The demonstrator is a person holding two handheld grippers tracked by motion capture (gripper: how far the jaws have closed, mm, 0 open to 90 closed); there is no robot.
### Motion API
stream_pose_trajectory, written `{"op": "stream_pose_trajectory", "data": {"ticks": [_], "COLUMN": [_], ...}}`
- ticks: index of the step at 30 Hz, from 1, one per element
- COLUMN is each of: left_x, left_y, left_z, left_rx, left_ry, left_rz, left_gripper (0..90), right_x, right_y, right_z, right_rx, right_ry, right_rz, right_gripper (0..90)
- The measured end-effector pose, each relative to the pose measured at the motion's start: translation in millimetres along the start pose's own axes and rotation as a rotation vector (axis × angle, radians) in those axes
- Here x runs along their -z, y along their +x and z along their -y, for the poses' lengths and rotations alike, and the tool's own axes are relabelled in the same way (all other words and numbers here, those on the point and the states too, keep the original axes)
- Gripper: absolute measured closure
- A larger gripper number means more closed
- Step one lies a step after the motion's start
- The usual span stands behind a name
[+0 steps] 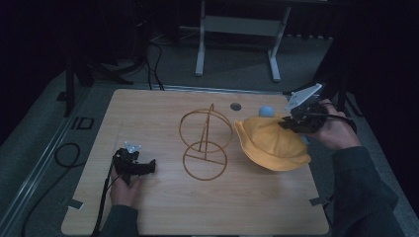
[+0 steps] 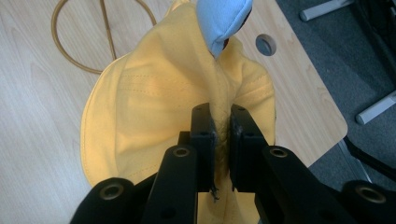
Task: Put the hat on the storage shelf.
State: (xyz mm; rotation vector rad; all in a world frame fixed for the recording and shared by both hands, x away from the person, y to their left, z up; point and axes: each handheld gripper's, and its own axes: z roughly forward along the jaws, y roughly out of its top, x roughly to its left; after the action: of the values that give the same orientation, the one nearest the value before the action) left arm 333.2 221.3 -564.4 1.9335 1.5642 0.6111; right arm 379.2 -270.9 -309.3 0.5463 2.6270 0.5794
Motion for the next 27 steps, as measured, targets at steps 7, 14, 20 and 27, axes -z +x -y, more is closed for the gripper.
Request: {"op": "stream_pose_trajectory", "data": {"ticks": [7,14,20,27], "left_x": [0.0,0.0,0.0,0.0], "left_y": [0.0,0.0,0.0,0.0], "left_z": [0.0,0.0,0.0,0.0], "left_rx": [0.000,-0.001,0.000,-0.001], "left_ry": [0.000,0.000,0.000,0.000], "left_rz": [0.000,0.000,0.000,0.000], "left_gripper": [0.4,0.4,0.4,0.4], "right_x": [6.0,12.9,16.8,18.2], "right_y": [-4.8,-11.6,-15.8,-19.4], "right_z": [3.0,6.6,8.4,10.8], "right_rx": [-0.032,-0.061,-0.084,-0.103], "right_ry": [-0.046,-0.085,-0.111,-0.133], "right_rz": [0.010,0.020,0.025,0.024], "right_gripper": [82.0,82.2,82.3,82.3]}}
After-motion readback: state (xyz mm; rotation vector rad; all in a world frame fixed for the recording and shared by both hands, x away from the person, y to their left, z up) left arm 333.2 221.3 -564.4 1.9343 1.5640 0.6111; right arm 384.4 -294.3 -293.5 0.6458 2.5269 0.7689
